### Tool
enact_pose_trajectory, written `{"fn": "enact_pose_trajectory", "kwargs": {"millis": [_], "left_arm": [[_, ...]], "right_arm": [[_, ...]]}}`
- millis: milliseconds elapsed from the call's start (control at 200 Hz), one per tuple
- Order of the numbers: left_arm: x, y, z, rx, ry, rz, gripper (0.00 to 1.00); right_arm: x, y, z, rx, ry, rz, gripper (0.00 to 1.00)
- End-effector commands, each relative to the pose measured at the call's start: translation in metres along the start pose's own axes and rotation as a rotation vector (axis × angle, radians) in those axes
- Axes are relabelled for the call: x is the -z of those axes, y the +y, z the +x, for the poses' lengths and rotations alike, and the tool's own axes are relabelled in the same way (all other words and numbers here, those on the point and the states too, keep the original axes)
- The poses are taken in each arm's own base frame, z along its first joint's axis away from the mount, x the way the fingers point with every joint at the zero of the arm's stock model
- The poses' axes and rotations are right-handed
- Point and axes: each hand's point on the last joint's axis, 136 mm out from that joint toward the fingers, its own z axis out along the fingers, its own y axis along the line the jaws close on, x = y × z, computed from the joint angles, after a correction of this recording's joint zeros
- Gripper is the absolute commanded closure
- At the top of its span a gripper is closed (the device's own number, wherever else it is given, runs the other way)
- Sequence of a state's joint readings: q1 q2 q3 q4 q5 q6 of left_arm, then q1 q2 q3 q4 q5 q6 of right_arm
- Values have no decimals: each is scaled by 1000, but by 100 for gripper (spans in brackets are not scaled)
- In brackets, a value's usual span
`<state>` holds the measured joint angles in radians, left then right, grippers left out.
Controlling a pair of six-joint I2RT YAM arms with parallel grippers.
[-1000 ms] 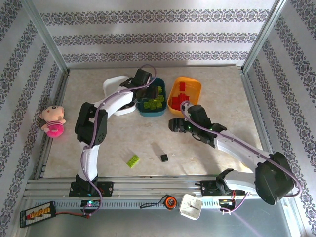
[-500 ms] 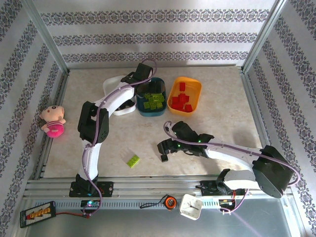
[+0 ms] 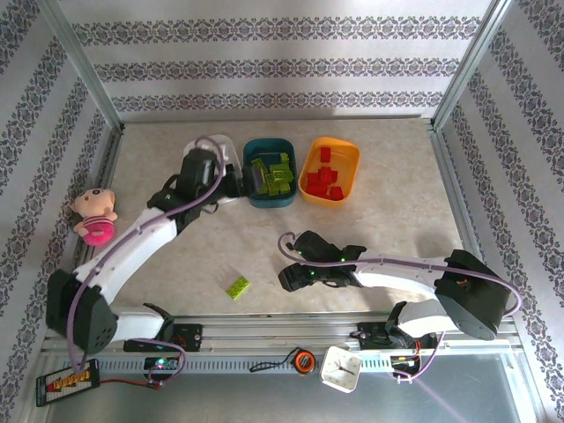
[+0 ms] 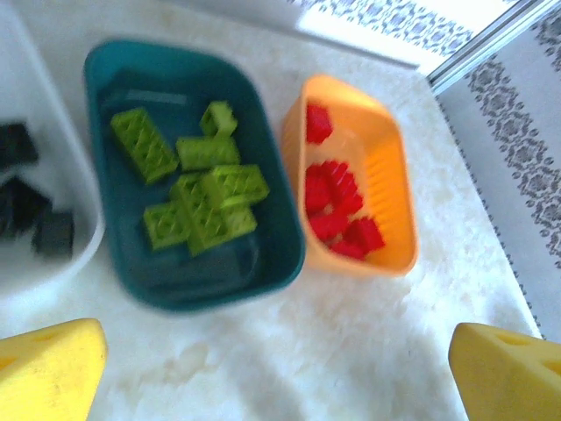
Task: Sort the legos into containers by color
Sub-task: Pick up the lego from the bottom-center of the table.
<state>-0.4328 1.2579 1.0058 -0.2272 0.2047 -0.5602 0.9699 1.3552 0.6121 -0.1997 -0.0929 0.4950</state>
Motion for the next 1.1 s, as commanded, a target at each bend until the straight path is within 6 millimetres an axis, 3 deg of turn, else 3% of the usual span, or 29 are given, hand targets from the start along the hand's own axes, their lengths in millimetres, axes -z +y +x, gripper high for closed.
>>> {"fn": "enact_pose_trajectory", "kwargs": {"millis": [0, 270, 460, 625, 785, 919, 1009, 1094], "left_arm": [[12, 17, 27, 64, 0, -23, 0], [48, 60, 88, 125, 26, -109, 0], [61, 78, 109, 143, 30, -152, 0], [66, 88, 118, 156, 32, -182, 0], [72, 97, 123, 160, 22, -217, 0], [80, 105, 126, 169, 10, -252, 0], [83, 109, 130, 182, 7, -266, 0], [83, 110, 133, 188, 15, -265, 0]], "right_arm": [[-4, -10, 16, 12, 43, 70, 24], [-13, -4, 27, 81, 86, 114, 33], [-16, -2, 25, 97, 89, 128, 53], [-2, 10, 5, 131, 32, 104, 70], [24, 31, -40, 182, -73, 48, 76], [42, 50, -103, 193, -190, -28, 77], [46, 63, -151, 214, -260, -60, 77], [37, 71, -195, 215, -294, -90, 77]]}}
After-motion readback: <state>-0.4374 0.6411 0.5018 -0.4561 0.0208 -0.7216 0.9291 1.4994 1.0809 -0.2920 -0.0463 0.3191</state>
